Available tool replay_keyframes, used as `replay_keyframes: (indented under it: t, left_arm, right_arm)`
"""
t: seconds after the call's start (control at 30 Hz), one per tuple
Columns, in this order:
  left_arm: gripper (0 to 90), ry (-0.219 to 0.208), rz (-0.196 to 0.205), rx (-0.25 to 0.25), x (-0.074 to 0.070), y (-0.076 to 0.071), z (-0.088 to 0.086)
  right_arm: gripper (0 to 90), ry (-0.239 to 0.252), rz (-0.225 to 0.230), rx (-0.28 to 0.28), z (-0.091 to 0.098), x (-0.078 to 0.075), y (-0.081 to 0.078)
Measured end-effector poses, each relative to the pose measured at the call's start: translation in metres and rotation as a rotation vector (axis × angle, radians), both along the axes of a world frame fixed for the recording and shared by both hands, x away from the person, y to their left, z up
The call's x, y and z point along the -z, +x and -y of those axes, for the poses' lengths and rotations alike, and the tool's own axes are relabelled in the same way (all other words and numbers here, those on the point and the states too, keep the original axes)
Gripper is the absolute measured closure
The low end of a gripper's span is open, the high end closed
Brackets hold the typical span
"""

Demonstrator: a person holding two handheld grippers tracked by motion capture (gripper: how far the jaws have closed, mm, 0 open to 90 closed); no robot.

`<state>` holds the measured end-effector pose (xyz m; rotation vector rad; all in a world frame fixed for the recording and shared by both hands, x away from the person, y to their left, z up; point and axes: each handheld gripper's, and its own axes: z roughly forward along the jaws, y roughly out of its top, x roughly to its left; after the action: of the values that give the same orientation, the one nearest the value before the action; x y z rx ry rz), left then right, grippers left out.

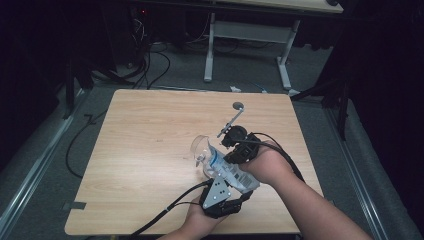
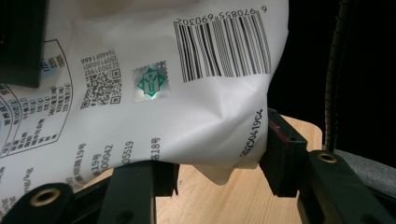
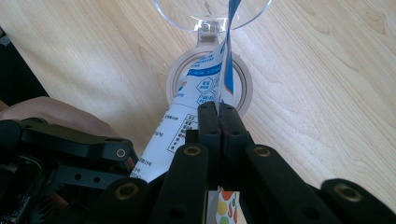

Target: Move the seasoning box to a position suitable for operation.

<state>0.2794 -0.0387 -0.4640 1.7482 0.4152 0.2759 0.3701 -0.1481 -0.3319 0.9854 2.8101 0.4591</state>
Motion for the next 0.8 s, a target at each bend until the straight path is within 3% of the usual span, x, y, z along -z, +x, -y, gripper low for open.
replay_keyframes:
  t: [0.8]
  left_arm:
    - [52.7, -0.007, 0.002, 0.003, -0.0018, 0.0001, -0.0008]
  right_arm:
    - [89.9, -0.004, 0.0, -0.007, -0.0033, 0.0006, 0.0017]
